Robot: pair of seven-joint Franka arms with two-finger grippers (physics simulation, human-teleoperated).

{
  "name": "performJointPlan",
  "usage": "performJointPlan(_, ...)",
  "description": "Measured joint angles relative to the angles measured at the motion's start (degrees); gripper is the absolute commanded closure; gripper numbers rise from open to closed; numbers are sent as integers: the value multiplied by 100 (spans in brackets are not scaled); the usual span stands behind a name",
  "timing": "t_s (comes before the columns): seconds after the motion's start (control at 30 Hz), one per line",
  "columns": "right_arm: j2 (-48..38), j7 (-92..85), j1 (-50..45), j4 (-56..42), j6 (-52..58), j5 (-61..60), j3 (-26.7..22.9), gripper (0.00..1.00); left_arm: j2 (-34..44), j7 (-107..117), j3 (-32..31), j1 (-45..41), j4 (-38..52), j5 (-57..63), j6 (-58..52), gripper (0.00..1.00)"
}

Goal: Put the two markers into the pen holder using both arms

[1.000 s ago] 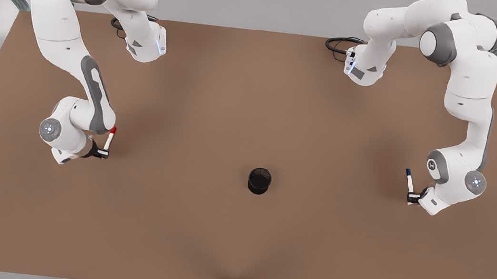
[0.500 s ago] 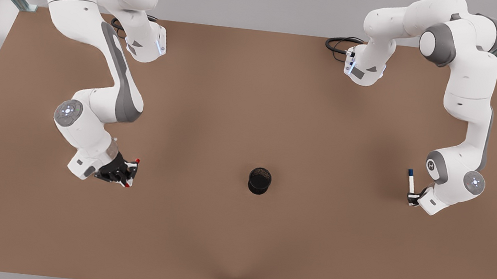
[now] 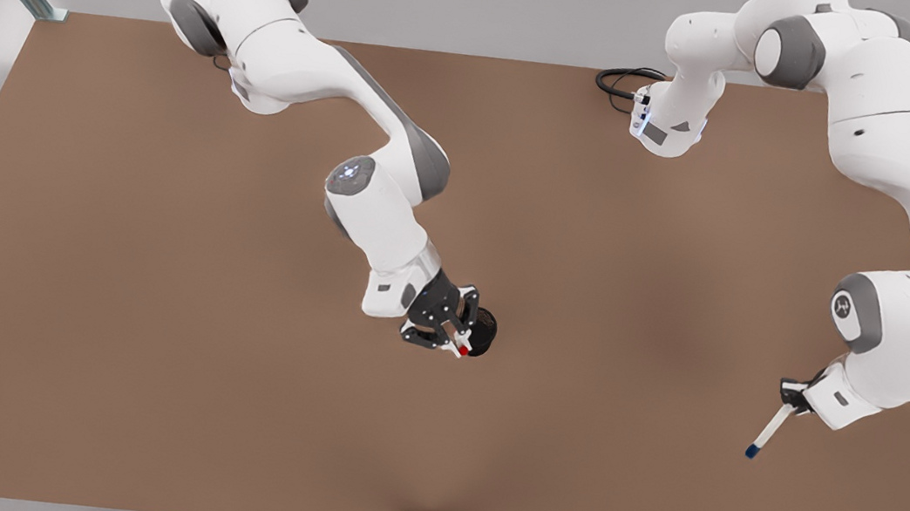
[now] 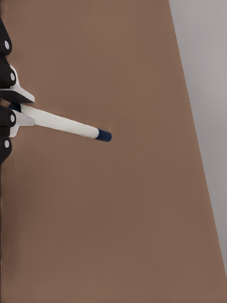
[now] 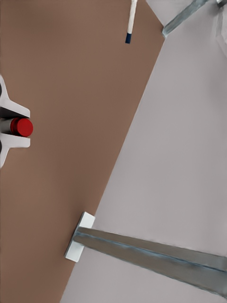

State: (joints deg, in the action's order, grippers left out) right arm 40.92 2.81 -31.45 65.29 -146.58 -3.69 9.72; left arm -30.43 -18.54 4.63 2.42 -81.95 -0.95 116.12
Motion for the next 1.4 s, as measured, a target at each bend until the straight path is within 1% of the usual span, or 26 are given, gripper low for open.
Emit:
performJointPlan(0.07, 186, 134, -410, -192, -120, 5, -342, 79, 58, 81, -9, -213, 47, 38, -319, 79)
performJointPlan(0.13, 433, 258, -543, -362, -270, 28, -460, 79, 81, 162, -15, -297, 65, 56, -557, 79)
performJointPlan(0.2, 644, 371, -584, -377, -446, 129, -497, 79, 99, 243, -16, -358, 69, 38, -732, 79)
performJointPlan(0.3, 729, 524, -616, -162, -673, 311, -502, 79, 159, 409, -20, -505, 71, -69, -934, 79)
performJointPlan(0.43, 707, 711, -800, 163, -859, 422, -503, 79, 243, 707, -19, -818, 110, -231, -1136, 79)
performJointPlan(0.57, 530, 874, -828, 695, -1062, 486, -503, 79, 299, 1056, -26, -1156, 123, -319, -1275, 79)
performJointPlan(0.7, 573, 1011, -757, 861, -1400, 736, -504, 79, 298, 1355, -20, -1203, 124, -350, -1352, 79)
performJointPlan(0.73, 573, 1044, -757, 901, -1463, 771, -504, 60, 300, 1421, -22, -1207, 124, -376, -1365, 79)
performJointPlan(0.77, 573, 1082, -759, 946, -1511, 803, -506, 0, 302, 1485, -20, -1232, 124, -429, -1376, 79)
performJointPlan(0.93, 539, 1239, -743, 1025, -1664, 874, -506, 0, 323, 1837, -18, -1509, 124, -590, -1444, 79)
performJointPlan(0.97, 380, 1270, -654, 1014, -1572, 885, -505, 0, 359, 1920, -21, -1617, 141, -614, -1505, 79)
performJointPlan(1.03, -491, 1353, -72, 986, -817, 935, -508, 0, 406, 2115, -58, -1858, 208, -648, -1663, 79)
performJointPlan(1.1, -1441, 1409, 897, 972, 367, 974, -480, 0, 486, 2346, -241, -1993, 265, -711, -1822, 79)
performJointPlan(1.17, -2096, 1404, 1761, 973, 1525, 880, -510, 0, 556, 2612, -412, -2206, 290, -800, -1998, 79)
performJointPlan(1.23, -2425, 1280, 2122, 1022, 2547, 673, -981, 0, 501, 2901, -500, -2510, 460, -876, -2114, 79)
performJointPlan(1.27, -2477, 1206, 2212, 1038, 3015, 581, -1098, 0, 443, 3043, -561, -2584, 509, -953, -2122, 79)
performJointPlan(1.4, -2394, 878, 2195, 946, 4312, 399, -1263, 0, 120, 3542, -659, -2757, 560, -1214, -2046, 79)
